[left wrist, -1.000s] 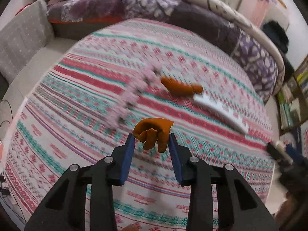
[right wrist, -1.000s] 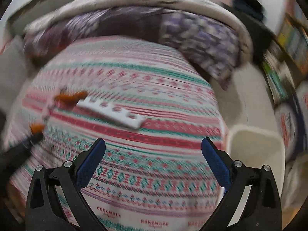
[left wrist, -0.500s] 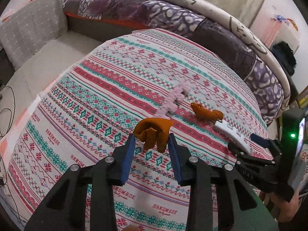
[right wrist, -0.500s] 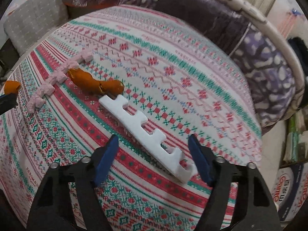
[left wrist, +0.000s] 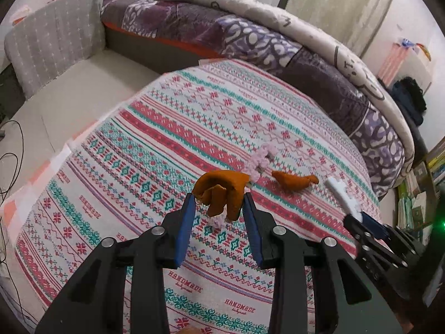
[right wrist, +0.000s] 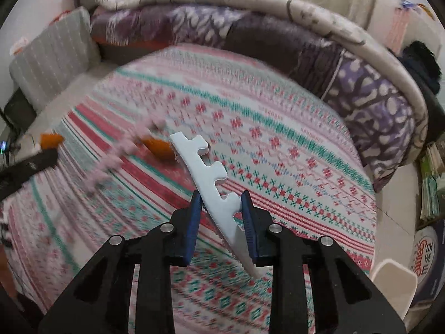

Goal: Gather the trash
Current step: 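Grasp the white toothed plastic strip with the right tool while the left tool holds the peel, then carry the orange peel and the white strip over to the white bin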

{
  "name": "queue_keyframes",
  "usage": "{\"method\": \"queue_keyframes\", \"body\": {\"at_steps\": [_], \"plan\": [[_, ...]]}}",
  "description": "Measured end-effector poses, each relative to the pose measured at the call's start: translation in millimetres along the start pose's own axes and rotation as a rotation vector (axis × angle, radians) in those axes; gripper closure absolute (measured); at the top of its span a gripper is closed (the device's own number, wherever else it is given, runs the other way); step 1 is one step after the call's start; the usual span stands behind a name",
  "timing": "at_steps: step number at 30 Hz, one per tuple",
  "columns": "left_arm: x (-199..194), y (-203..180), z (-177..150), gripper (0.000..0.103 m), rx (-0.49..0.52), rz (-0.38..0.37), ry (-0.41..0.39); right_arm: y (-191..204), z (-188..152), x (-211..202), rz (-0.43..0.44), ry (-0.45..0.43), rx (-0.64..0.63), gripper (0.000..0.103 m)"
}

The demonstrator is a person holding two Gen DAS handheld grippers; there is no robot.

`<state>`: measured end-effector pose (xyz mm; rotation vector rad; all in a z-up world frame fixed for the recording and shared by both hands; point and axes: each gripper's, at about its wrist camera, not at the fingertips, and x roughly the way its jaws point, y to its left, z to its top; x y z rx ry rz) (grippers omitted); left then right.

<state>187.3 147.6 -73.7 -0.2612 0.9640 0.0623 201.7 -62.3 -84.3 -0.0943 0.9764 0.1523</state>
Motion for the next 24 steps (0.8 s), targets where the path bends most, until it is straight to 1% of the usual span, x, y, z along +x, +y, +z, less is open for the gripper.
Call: {"method": "queue_keyframes", "body": {"at_steps": [4, 7, 10, 12, 14, 17, 24], "plan": [[-13.1, 0.3, 3.6, 0.068, 0.001, 0.022, -0.055, 4.3, -0.3, -34.3, -0.019, -0.092, 0.099, 0.076], [-21.7, -2.4, 3.7, 0.068, 0.014, 0.038, -0.091, 5.7, -9.4, -55.3, -0.041, -0.155, 0.168, 0.075], [-28.6, -7.2, 1.5, 0.068, 0.037, 0.051, -0.123, 1.3, -18.7, -65.4, -0.072, -0.215, 0.215, 0.075], [-32.0, -12.2, -0.7, 0.068, 0.058, 0.062, -0.145, -3.2, -24.3, -66.7, -0.078, -0.243, 0.247, 0.075], [-33.3, -16.7, -2.7, 0.068, 0.071, 0.070, -0.157, -9.2, -28.1, -67.5, -0.072, -0.258, 0.279, 0.075], [-32.8, -24.3, -5.3, 0.068, 0.085, 0.070, -0.157, -16.2, -31.5, -71.1, -0.098, -0.288, 0.292, 0.075], [-37.7, -48.6, -10.7, 0.067, 0.123, 0.058, -0.168, -37.8, -38.9, -76.7, -0.095, -0.282, 0.349, 0.074]]}}
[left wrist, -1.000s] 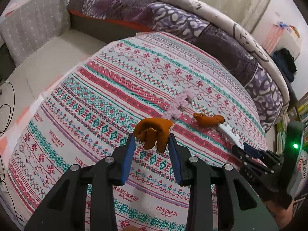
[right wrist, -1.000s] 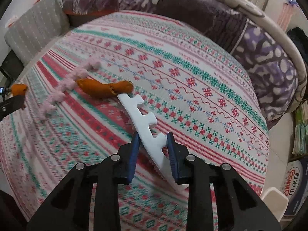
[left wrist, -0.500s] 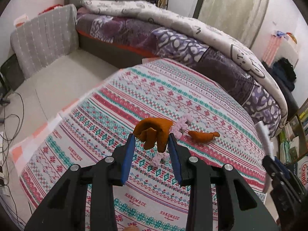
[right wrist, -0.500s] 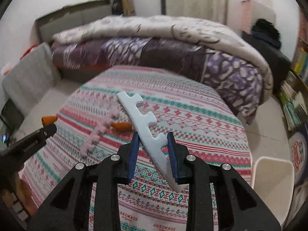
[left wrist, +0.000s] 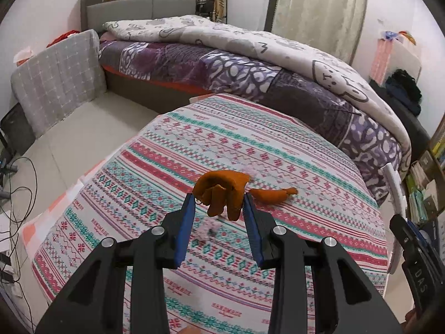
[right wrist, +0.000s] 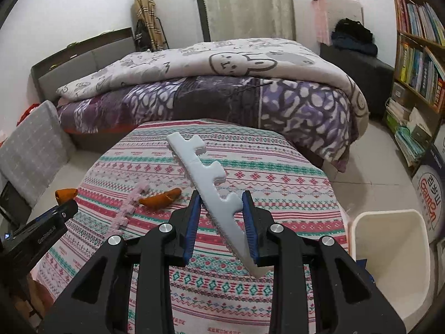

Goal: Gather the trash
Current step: 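Carry the orange peel and the white strip over to the white bin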

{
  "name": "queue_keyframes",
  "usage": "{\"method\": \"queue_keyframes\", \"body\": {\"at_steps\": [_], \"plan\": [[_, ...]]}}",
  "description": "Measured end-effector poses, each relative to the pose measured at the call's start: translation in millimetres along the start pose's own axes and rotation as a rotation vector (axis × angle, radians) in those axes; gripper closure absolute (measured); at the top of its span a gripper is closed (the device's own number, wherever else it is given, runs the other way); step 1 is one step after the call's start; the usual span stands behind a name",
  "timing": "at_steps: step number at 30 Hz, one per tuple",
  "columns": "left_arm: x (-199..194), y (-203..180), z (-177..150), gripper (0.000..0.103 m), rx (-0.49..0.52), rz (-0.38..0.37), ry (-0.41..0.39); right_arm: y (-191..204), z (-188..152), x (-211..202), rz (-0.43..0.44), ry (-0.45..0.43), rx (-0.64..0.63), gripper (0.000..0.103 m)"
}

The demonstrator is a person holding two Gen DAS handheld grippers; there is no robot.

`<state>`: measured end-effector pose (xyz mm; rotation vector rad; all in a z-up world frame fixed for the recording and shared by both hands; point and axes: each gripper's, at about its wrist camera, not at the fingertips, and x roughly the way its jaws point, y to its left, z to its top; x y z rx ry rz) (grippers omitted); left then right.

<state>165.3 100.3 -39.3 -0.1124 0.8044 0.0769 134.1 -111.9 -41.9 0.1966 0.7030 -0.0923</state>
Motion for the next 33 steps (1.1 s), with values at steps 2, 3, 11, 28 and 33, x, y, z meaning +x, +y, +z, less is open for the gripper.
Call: {"method": "queue_keyframes", "body": {"at_steps": [2, 3, 11, 28, 33], "plan": [[-3.0, -6.7, 0.1, 0.067, 0.010, -0.005, -0.006, -5.1, 0.4, -1.8, -0.004, 0.003, 0.007, 0.074], [-4.1, -9.5, -0.1, 0.067, 0.013, -0.006, -0.008, -7.8, 0.3, -3.5, -0.006, 0.001, 0.010, 0.074], [-14.0, -32.1, -4.7, 0.067, 0.056, -0.022, -0.021, -28.1, 1.4, -16.6, -0.023, -0.013, 0.037, 0.074], [-25.0, -77.2, -13.3, 0.067, 0.127, -0.061, -0.033, -67.9, 3.0, -31.2, -0.055, -0.022, 0.086, 0.074], [-29.0, -90.0, -15.9, 0.067, 0.150, -0.075, -0.036, -78.5, 3.0, -36.7, -0.068, -0.031, 0.099, 0.074]]}}
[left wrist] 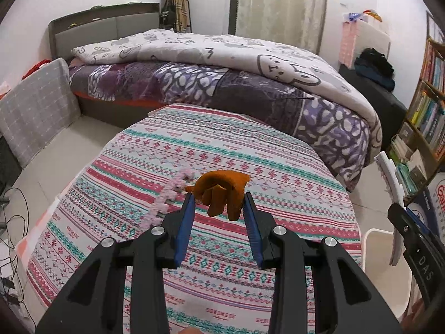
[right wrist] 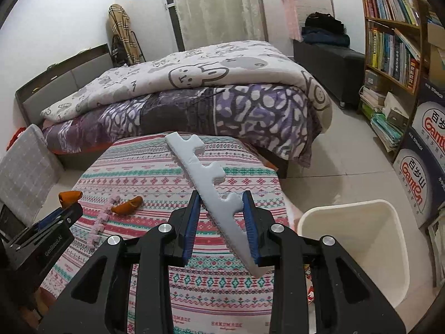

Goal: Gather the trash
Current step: 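Carry the orange peel and the white strip over to the white bin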

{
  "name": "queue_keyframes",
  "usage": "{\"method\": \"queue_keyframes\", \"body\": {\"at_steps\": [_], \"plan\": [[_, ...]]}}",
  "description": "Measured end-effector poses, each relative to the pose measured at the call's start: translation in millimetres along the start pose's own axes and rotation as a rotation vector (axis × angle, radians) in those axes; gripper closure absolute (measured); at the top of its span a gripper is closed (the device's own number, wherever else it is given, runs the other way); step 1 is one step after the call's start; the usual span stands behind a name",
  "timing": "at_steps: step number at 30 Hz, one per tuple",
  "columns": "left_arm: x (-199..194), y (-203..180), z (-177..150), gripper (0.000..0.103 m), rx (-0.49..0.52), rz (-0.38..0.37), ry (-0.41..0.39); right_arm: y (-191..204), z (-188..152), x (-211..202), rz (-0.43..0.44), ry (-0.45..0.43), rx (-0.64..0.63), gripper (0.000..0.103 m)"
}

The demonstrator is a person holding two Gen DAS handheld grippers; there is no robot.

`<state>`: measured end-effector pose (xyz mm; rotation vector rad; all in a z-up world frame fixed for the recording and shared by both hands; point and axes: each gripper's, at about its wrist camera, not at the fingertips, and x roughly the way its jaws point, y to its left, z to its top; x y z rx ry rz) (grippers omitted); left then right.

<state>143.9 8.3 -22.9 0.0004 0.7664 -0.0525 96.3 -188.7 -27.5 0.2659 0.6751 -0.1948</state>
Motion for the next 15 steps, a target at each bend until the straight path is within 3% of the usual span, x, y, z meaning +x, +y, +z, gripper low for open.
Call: {"method": "queue_keyframes", "body": {"at_steps": [15], "plan": [[-10.0, -51.0, -3.5, 0.067, 0.073, -0.054, -0.012, -48.7, 2.4, -13.8, -0.057, -0.006, 0.061, 0.074]]}}
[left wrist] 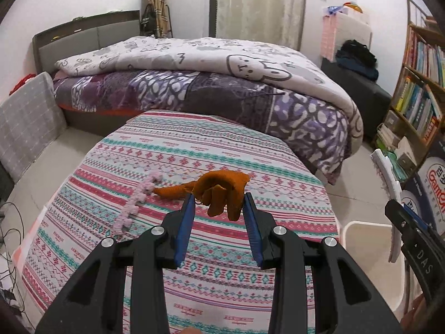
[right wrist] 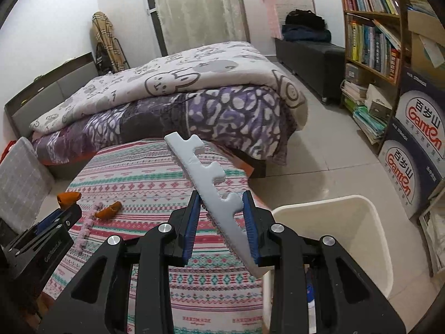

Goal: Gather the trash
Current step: 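Carry the orange peel and the white strip over to the white bin, then open the right tool to drop the white strip while the left tool drops the peel in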

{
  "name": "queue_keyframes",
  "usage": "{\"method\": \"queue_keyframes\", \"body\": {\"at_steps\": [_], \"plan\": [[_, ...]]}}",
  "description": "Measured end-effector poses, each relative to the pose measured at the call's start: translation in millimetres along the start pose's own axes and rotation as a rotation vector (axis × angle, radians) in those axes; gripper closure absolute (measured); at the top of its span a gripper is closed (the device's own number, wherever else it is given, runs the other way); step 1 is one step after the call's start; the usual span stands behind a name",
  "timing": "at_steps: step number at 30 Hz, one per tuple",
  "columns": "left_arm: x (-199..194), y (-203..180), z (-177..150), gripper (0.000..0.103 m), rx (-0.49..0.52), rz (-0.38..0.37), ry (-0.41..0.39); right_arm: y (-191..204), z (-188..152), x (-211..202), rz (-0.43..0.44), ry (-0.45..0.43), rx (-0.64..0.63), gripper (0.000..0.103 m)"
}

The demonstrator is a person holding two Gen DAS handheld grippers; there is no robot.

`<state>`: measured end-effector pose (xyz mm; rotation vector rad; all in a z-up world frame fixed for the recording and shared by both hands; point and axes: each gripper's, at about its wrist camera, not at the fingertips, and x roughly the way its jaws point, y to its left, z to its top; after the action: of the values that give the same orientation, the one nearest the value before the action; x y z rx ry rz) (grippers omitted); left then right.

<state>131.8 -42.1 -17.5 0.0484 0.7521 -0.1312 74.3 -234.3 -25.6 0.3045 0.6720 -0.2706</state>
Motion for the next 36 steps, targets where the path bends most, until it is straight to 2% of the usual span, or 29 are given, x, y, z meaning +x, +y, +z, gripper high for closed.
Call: {"method": "queue_keyframes", "body": {"at_steps": [18, 19, 21, 36], "plan": [[-15.1, -85.7, -8.6, 0.067, 0.109, -0.100, -0.014, -96.5, -2.9, -11.5, -0.136, 0.044, 0.174, 0.071], [-16.1, -92.1, -10.0, 0.067, 0.118, -0.108, -0.014, -103.0, -3.8, -12.7, -0.146, 0.045, 0.189, 0.069], [-18.6, -102.0, -12.3, 0.067, 0.135, -0.120, -0.015, -115.9, -5.9, -16.7, -0.169, 0.040, 0.223, 0.051], [-33.3, -169.7, -33.3, 0.067, 0.240, -0.213, -0.003, -180.8, -10.6, -40.4, -0.247, -0.003, 0.382, 0.030]]}}
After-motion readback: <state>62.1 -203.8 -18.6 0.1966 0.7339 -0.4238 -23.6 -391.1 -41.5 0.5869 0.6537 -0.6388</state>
